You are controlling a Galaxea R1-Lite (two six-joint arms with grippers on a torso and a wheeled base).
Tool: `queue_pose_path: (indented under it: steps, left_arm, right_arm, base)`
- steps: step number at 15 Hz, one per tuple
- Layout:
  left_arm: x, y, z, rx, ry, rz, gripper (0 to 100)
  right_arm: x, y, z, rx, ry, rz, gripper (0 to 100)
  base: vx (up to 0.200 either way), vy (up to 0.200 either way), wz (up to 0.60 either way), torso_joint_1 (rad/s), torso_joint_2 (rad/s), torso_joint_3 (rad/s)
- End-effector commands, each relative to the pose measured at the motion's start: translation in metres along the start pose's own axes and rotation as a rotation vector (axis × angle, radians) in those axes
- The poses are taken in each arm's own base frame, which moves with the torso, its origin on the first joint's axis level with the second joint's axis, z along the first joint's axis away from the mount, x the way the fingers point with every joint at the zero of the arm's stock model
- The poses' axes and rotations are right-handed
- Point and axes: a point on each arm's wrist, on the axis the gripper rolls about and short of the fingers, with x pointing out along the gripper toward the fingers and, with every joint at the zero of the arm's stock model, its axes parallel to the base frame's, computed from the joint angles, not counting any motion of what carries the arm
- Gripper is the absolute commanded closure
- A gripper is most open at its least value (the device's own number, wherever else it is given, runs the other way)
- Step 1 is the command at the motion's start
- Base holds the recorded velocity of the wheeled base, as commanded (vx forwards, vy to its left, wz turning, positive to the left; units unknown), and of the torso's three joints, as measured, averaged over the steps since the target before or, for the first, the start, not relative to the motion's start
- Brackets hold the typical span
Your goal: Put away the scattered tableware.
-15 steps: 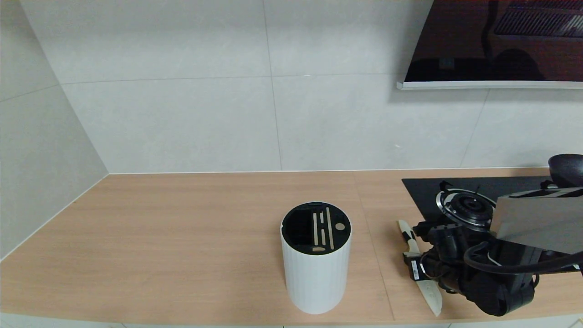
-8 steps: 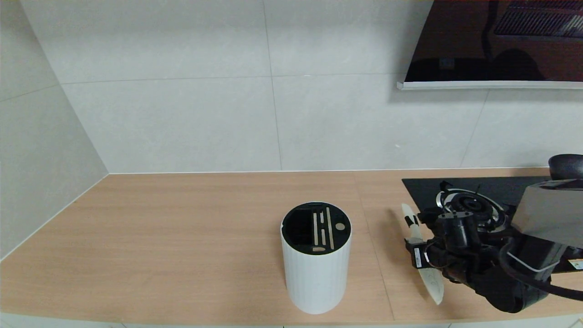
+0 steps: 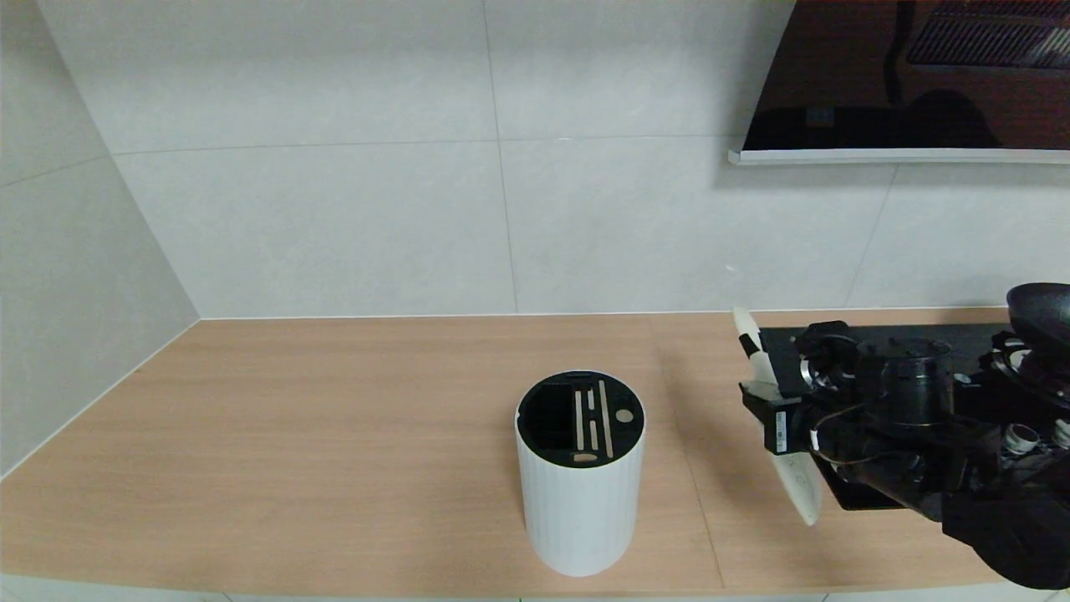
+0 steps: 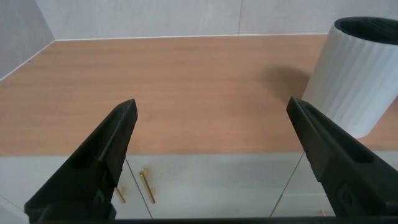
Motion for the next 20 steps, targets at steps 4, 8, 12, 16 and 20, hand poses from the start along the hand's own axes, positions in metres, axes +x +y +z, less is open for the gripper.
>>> queue_pose_path:
  steps: [4,8,12,16,20]
  left_arm:
    - [-0.003,-0.002,0.044,-0.001,0.014,-0.130,0]
    - [0.033,-0.005,0.105,-0.015,0.122,-0.284,0]
    - [0.090,-0.009,0.143,-0.040,0.240,-0.370,0]
    - [0.154,-0.026,0.147,-0.065,0.331,-0.495,0]
    - [0.194,-0.054,0.139,-0.241,0.356,-0.590,0]
  right_arm:
    - [-0.034,0.004,0.035,0.018,-0.144,0.048,100]
    - [-0.031,0.009,0.062,0.024,-0.177,0.057,100]
    - [-0.030,0.025,0.086,0.016,-0.188,0.101,100]
    - [-0.038,0.052,0.090,-0.005,-0.190,0.185,100]
    - [-0.049,0.065,0.089,-0.011,-0.195,0.236,100]
  base:
    - [0.000,0.000,0.00,0.000,0.00,0.000]
    - [0.000,0.000,0.00,0.000,0.00,0.000]
    - [0.000,0.000,0.00,0.000,0.00,0.000]
    - [0.000,0.000,0.00,0.000,0.00,0.000]
    - [0.000,0.000,0.00,0.000,0.00,0.000]
